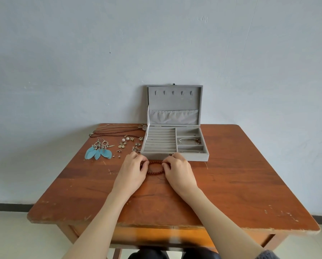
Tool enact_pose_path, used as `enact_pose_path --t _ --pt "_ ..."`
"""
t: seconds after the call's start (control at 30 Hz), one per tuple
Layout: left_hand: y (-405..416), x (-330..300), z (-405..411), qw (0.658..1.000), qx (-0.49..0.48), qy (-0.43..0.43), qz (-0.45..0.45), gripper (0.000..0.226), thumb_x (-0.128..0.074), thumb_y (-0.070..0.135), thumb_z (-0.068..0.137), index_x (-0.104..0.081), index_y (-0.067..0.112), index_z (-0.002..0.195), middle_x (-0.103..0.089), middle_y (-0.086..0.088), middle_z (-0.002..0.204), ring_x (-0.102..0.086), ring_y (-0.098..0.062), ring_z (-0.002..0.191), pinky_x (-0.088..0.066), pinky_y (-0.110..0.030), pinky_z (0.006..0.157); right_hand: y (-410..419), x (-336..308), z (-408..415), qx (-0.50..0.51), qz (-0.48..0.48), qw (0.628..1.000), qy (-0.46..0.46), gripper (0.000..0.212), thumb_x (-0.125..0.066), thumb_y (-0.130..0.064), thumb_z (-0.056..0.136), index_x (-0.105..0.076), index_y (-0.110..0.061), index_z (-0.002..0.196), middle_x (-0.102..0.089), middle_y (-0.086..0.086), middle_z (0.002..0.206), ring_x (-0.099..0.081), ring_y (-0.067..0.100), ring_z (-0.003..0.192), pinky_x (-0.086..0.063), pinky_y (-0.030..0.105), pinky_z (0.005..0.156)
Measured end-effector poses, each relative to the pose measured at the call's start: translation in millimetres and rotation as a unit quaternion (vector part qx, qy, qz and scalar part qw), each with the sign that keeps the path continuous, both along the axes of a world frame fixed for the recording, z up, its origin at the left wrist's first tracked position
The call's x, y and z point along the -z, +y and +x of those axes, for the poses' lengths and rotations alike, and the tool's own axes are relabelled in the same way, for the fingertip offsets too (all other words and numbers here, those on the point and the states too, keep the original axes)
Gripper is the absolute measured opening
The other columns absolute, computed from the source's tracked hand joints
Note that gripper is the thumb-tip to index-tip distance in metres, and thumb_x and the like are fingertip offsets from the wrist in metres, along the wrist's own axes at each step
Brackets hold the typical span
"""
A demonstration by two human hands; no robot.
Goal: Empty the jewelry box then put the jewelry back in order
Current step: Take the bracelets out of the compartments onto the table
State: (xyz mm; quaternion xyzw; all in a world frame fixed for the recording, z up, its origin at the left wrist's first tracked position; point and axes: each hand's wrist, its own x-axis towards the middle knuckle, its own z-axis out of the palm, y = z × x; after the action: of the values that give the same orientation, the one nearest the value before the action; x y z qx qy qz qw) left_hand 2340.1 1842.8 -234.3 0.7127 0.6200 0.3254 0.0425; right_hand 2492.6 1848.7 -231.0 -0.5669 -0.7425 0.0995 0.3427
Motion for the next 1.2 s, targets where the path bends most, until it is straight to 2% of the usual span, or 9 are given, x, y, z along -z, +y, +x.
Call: enact_pose_path --t 0.2,0.3,0.4,0.47,0.57,0.73,0.87,1.07,1.2 --pt "-1.8 -10.9 7.2 0.997 0.020 0.020 0.065 0.008 -0.058 0.016 0.087 -0.065 0.013 0.091 -0.053 0.003 0.089 -0.051 -0.015 0.089 -0.044 -0.029 0.078 -2.6 -8.1 10.6 0.025 0.068 0.997 -0.014 0.021 -0.051 -0.023 0.092 -0.068 -0.012 0.095 -0.065 0.004 0.092 -0.059 0.024 0.087 -0.040 0.030 0.070" --pt "8.3 -20.9 13.3 0.992 0.047 0.069 0.094 0.008 -0.059 0.018 0.086 -0.065 0.013 0.089 -0.054 0.002 0.088 -0.053 -0.017 0.085 -0.045 -0.032 0.076 9.1 -16.1 34.5 0.041 0.101 0.994 -0.032 0.018 -0.055 -0.023 0.090 -0.069 -0.012 0.091 -0.068 0.004 0.086 -0.061 0.025 0.083 -0.043 0.032 0.072" --pt "33.0 -37.5 25.1 0.982 0.071 0.135 0.112 0.013 -0.056 0.020 0.088 -0.064 0.013 0.094 -0.055 -0.001 0.092 -0.053 -0.018 0.087 -0.045 -0.031 0.076 31.8 -25.0 63.9 0.066 0.102 0.991 -0.049 0.018 -0.053 -0.020 0.091 -0.068 -0.011 0.094 -0.068 0.006 0.089 -0.060 0.028 0.086 -0.042 0.037 0.076" --pt "54.3 -45.8 36.6 0.977 0.091 0.163 0.105 0.017 -0.052 0.024 0.090 -0.063 0.015 0.102 -0.055 0.001 0.098 -0.051 -0.017 0.094 -0.041 -0.029 0.081 50.2 -26.8 81.9 0.077 0.084 0.991 -0.069 0.020 -0.050 -0.020 0.092 -0.067 -0.012 0.099 -0.066 0.006 0.095 -0.058 0.027 0.092 -0.041 0.037 0.080" --pt "85.1 -48.2 57.4 0.979 0.107 0.162 0.065 0.022 -0.050 0.029 0.092 -0.061 0.019 0.108 -0.055 0.003 0.106 -0.047 -0.014 0.104 -0.037 -0.026 0.088 76.7 -25.2 100.5 0.088 0.036 0.992 -0.079 0.023 -0.048 -0.021 0.093 -0.064 -0.015 0.108 -0.062 0.005 0.108 -0.052 0.025 0.103 -0.039 0.036 0.087" --pt "116.0 -37.8 87.7 0.984 0.064 0.166 -0.014 0.024 -0.057 0.038 0.088 -0.068 0.018 0.095 -0.058 -0.002 0.103 -0.047 -0.019 0.103 -0.037 -0.029 0.082 104.2 -18.8 107.0 0.084 -0.021 0.993 -0.081 0.025 -0.050 -0.025 0.091 -0.064 -0.019 0.112 -0.053 0.003 0.110 -0.046 0.024 0.108 -0.038 0.036 0.088" --pt "126.5 -35.6 98.6 0.982 0.031 0.180 -0.052 0.027 -0.060 0.040 0.085 -0.072 0.018 0.094 -0.058 -0.005 0.104 -0.050 -0.023 0.103 -0.040 -0.031 0.079 109.3 -16.2 107.4 0.074 -0.030 0.995 -0.066 0.025 -0.053 -0.025 0.090 -0.064 -0.019 0.111 -0.049 0.003 0.107 -0.044 0.024 0.105 -0.040 0.036 0.088" --pt "128.4 -37.4 106.0 0.980 -0.002 0.188 -0.060 0.021 -0.059 0.029 0.087 -0.072 0.015 0.095 -0.061 -0.005 0.106 -0.053 -0.024 0.103 -0.043 -0.033 0.078 109.0 -18.2 106.8 0.064 -0.034 0.994 -0.086 0.027 -0.050 -0.026 0.092 -0.063 -0.019 0.115 -0.048 0.006 0.110 -0.042 0.025 0.108 -0.039 0.037 0.088" --pt "126.1 -41.5 105.8 0.991 0.039 0.125 -0.036 0.017 -0.059 0.024 0.084 -0.073 0.014 0.087 -0.064 -0.005 0.097 -0.056 -0.023 0.094 -0.046 -0.033 0.076 108.0 -17.5 106.8 0.068 -0.029 0.993 -0.091 0.029 -0.048 -0.032 0.094 -0.063 -0.020 0.116 -0.048 0.005 0.109 -0.041 0.025 0.107 -0.040 0.037 0.088"
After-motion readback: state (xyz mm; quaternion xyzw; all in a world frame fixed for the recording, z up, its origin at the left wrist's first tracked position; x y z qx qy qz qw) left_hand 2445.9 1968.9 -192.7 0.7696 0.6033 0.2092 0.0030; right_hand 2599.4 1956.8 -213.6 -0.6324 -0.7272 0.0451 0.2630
